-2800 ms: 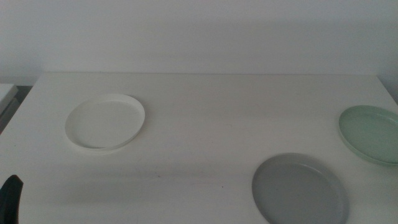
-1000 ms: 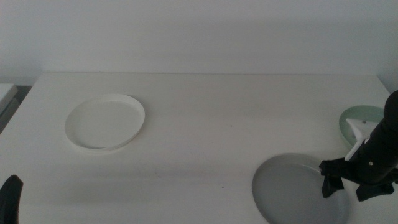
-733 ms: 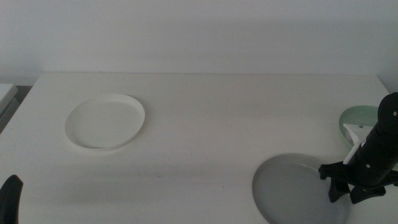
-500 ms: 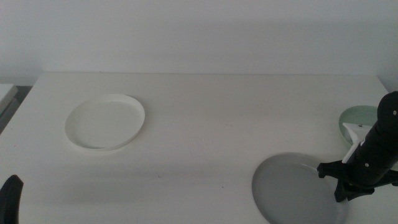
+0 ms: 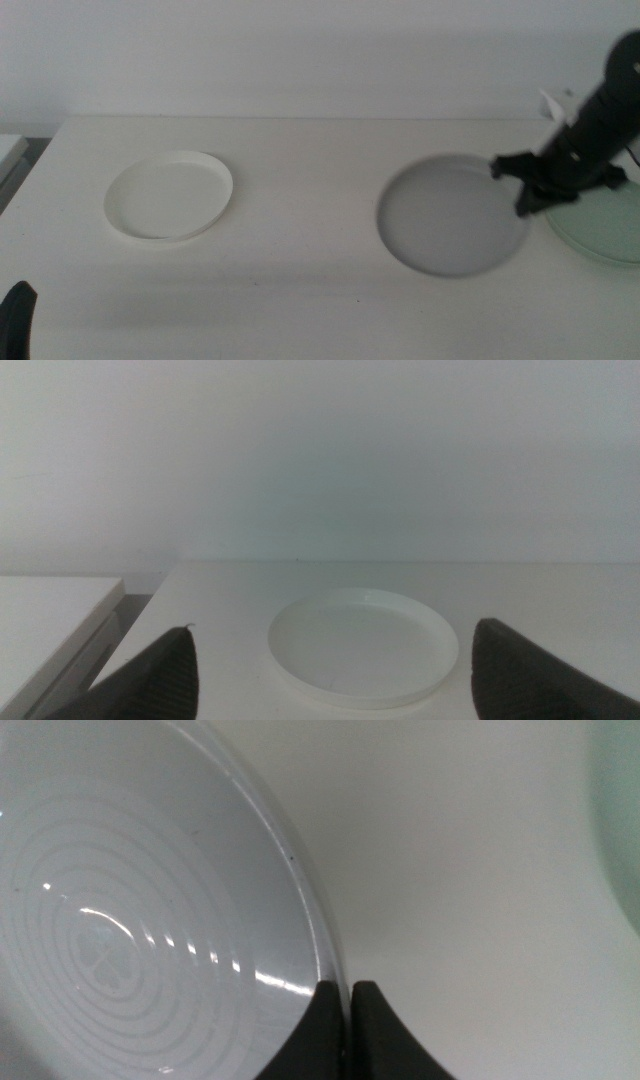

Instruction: Stack the three bowls on top of each other.

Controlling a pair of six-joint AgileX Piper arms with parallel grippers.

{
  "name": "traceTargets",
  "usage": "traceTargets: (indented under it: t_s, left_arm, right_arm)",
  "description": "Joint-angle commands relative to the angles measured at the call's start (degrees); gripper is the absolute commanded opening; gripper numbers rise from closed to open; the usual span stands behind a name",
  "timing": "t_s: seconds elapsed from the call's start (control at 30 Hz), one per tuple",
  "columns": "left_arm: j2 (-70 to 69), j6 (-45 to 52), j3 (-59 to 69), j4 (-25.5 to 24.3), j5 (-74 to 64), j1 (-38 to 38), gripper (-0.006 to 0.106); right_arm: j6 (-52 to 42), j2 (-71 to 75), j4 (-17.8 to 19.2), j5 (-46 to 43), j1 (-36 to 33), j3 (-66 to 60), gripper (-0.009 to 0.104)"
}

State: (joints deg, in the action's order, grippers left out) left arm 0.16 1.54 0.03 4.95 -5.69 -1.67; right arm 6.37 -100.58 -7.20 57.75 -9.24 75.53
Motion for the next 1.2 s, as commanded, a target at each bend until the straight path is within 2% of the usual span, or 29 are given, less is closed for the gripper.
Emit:
traceTargets:
  t_s: [0.0,0.2,0.4,0.57,0.8,0.93,1.17]
  left_arm:
    - [-0.16,-0.08,-0.03,-0.06,0.54,-0.03,0.094]
    - [-0.16,0.04,-0.03,-0.06,0.54,-0.03,0.094]
    - [-0.16,0.04,-0.03,-0.06,0.54,-0.03,0.094]
    - [-0.16,0.04,-0.03,-0.06,0.54,-0.03,0.094]
    - [-0.16,-0.07,-0.03,-0.06,0.54,-0.03,0.094]
    - [-0.16,0.07,-0.03,-0.06,0.54,-0.03,0.094]
    - [-0.16,0.07,-0.03,-0.06,0.54,-0.03,0.094]
  right_arm:
    - [0.21,-2.89,-0.83,1.33,-1.83,4.98,-0.002]
    - [-1.22,-13.07,-5.32,2.65,-5.57,14.82,-0.002]
    - [-1.80,-20.40,-7.07,3.01,-8.43,19.67,-0.002]
    - [-1.89,-23.22,-7.18,2.89,-8.89,19.94,-0.002]
    - [-1.20,-24.09,-4.50,2.89,-8.89,19.94,0.000]
    - [-1.20,-24.09,-4.50,3.08,-8.89,19.94,0.014]
    - [-3.00,-21.59,-4.50,5.90,-8.06,22.37,0.059]
